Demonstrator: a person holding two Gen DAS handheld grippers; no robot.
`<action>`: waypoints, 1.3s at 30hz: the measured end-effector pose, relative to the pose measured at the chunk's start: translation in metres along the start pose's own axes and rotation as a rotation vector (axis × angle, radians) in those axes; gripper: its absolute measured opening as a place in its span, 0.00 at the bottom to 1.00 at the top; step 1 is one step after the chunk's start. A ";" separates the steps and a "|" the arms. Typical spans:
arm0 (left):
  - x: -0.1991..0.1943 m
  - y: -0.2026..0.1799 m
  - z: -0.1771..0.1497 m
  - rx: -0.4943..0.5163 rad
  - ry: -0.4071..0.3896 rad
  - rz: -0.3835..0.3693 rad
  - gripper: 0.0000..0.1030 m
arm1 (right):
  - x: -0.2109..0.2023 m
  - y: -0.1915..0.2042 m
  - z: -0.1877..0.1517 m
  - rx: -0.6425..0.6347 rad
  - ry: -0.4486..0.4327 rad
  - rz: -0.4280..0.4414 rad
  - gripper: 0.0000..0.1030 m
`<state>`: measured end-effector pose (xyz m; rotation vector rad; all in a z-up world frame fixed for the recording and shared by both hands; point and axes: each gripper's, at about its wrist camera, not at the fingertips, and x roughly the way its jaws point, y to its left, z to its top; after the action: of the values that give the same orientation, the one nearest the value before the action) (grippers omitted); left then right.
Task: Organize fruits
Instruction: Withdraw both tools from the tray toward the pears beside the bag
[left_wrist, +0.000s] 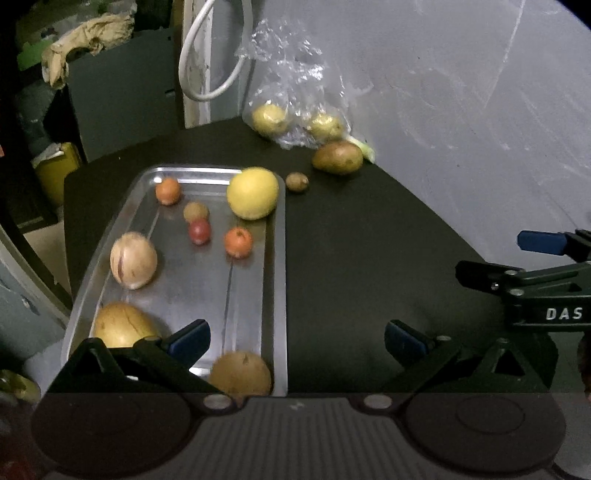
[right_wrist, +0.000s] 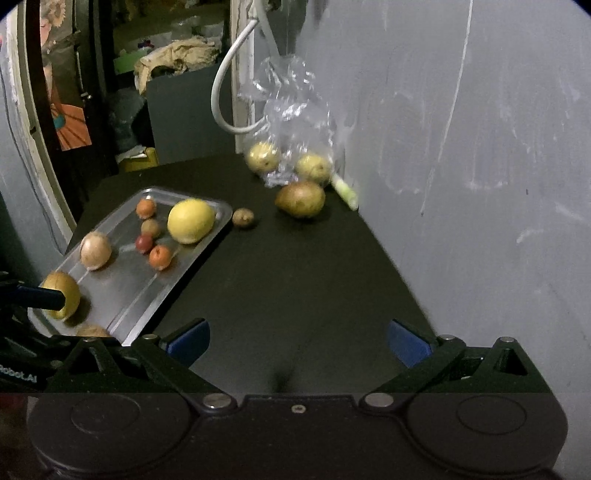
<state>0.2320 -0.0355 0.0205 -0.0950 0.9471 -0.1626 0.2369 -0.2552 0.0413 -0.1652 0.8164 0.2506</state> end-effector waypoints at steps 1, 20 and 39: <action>0.002 0.000 0.004 0.000 -0.005 0.005 0.99 | 0.002 -0.002 0.003 -0.002 -0.004 0.003 0.99; 0.046 -0.001 0.059 0.101 -0.116 0.116 0.99 | 0.072 -0.024 0.051 -0.039 -0.038 0.071 0.99; 0.107 -0.007 0.094 0.195 -0.106 0.193 0.99 | 0.129 -0.024 0.091 -0.114 -0.091 0.096 0.99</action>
<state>0.3686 -0.0608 -0.0093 0.1664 0.8252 -0.0699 0.3925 -0.2360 0.0087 -0.2203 0.7211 0.3930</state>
